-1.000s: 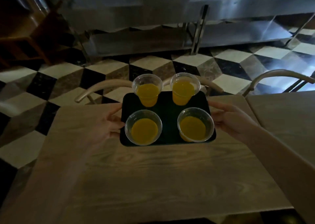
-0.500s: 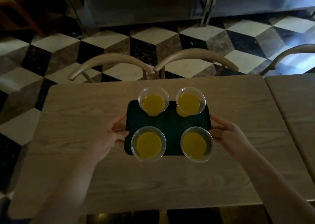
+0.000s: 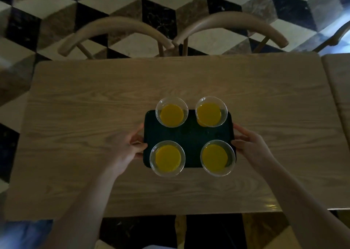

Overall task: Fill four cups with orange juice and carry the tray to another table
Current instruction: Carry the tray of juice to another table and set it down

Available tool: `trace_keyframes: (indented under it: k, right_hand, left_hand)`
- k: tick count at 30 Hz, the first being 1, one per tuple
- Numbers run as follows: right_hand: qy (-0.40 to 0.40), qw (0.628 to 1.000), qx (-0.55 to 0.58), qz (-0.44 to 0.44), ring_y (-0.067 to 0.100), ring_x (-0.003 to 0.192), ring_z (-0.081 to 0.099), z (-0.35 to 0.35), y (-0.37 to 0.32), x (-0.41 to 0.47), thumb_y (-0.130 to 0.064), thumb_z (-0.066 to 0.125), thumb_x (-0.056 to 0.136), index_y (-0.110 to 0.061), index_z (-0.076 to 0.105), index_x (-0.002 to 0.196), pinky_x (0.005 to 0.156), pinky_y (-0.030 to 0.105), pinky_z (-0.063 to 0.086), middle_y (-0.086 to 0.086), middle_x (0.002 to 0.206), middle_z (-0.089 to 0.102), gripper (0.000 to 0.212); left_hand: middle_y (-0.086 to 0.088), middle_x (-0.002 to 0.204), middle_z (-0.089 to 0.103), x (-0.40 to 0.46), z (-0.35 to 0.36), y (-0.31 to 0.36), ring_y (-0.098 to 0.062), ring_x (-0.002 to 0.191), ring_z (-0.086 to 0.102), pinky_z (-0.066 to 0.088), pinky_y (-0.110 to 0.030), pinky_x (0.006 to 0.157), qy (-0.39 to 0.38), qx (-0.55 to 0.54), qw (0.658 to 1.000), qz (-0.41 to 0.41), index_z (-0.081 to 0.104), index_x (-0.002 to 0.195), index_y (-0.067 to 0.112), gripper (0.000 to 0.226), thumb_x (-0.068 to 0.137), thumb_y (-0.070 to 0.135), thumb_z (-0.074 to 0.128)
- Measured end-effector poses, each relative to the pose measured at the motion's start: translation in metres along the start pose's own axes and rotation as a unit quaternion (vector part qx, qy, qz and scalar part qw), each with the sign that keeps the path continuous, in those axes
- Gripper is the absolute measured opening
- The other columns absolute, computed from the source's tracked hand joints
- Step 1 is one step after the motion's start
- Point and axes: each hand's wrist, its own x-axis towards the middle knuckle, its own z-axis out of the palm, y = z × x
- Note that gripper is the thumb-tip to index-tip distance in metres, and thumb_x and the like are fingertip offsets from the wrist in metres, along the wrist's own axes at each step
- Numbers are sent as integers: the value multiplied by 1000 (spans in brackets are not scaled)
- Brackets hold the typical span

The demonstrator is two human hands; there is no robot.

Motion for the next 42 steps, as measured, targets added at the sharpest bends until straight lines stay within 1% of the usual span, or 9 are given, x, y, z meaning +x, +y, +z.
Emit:
trace_keyframes:
  k: [4,10,16,21,24,29,35,39,42]
  right_hand:
    - [5,1000,-11,17,27,101,73,2,10,10,16,54,84,-32,60,137,84,39,56,8,106,78,71]
    - [12,999,4,30,21,95,75,7,12,19,15,53,86,-47,66,118,70,27,59,6,105,78,72]
    - [28,999,-16,23,12,82,76,11,15,26,16,51,86,-47,63,121,62,20,57,-3,92,80,73]
    - [29,999,-33,26,13,90,75,15,13,29,15,51,87,-53,64,117,68,22,58,-3,98,79,76]
    - [35,998,-44,25,9,88,75,16,10,30,15,52,87,-45,60,129,66,19,57,-5,94,80,73]
    - [39,998,-34,39,7,82,75,16,9,30,16,52,88,-32,58,137,63,17,55,-5,90,80,69]
    - [54,997,-41,41,7,84,75,18,11,31,15,52,89,-37,59,135,63,17,56,-7,90,80,69]
    - [59,997,-50,30,8,82,75,20,16,32,14,52,87,-51,61,120,62,18,56,-8,92,80,74]
    - [65,996,-58,27,9,82,76,21,17,31,13,52,87,-52,60,121,61,18,57,-8,92,80,73]
  left_hand:
    - [-16,101,65,7,6,-3,-30,97,70,63,-40,75,3,10,1000,-13,45,152,31,75,92,-13,60]
    - [-15,111,67,20,8,-9,-30,105,70,62,-39,76,12,-2,999,-43,46,151,33,76,92,-13,61]
    - [-16,122,68,29,9,-16,-28,111,69,62,-38,78,21,-6,998,-53,48,148,38,77,92,-13,60]
    - [-9,124,69,33,11,-21,-27,114,68,60,-45,87,23,-4,998,-54,45,152,35,78,93,-14,58]
    - [-14,126,67,35,11,-23,-31,117,66,56,-56,96,30,-5,998,-53,44,152,33,78,93,-16,58]
    - [-12,124,67,39,12,-23,-31,117,65,56,-58,95,36,-7,998,-51,46,151,34,79,92,-17,58]
    - [-12,118,69,39,15,-30,-29,112,68,58,-53,93,51,-10,998,-41,48,150,36,76,94,-14,58]
    - [-4,113,72,41,16,-31,-20,106,71,62,-38,81,56,-15,998,-40,50,148,37,76,94,-15,56]
    - [-10,115,70,39,16,-30,-22,105,70,61,-37,80,48,-15,998,-39,48,150,34,75,94,-16,56]
